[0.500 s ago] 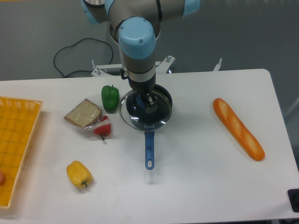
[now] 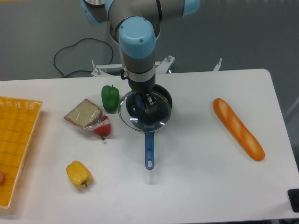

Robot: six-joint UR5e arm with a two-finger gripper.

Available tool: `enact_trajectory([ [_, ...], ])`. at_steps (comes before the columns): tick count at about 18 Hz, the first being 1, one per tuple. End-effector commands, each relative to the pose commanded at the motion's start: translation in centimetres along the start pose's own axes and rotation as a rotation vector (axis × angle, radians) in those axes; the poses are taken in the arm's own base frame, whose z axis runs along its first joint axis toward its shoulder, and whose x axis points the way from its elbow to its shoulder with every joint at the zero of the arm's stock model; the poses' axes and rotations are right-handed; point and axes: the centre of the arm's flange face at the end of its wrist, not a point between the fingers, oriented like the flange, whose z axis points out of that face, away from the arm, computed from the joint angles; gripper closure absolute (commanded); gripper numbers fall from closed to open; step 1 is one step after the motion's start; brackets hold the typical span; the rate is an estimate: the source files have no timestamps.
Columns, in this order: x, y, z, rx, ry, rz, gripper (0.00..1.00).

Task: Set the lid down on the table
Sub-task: 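Grip the glass lid knob on the black saucepan with the gripper, then lift the glass lid off the saucepan and carry it beside the pan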

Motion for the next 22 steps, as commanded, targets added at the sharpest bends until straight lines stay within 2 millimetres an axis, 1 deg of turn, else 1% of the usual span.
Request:
enact_trajectory([
  [6,-0.5,0.3,-0.5,0.003,-0.012,-0.026,0.43],
  [8,-1.1,0.2,0.5,-0.005,0.004,-0.027,0.43],
  [10,-1.9,0.2,1.9,-0.013,0.028,-0.030,0.43],
  [11,-2.4,0.7,2.4,-0.013,0.031,-0.045,0.43],
  [12,-3.3,1.8,2.4,-0.011,0.017,-0.085,0.43],
  [13,-4.0,3.0,1.7,-0.009,-0.001,-0.113,0.43],
  [14,-4.5,3.5,0.8,-0.009,-0.020,-0.119,0.43],
  [16,-5.5,4.9,-0.3,-0.006,-0.042,-0.138,0.43],
  [18,-6.7,5.2,-0.2,-0.002,-0.048,-0.146,0.43],
  [22,-9.2,5.6,1.1,0.000,-0.043,-0.164,0.43],
])
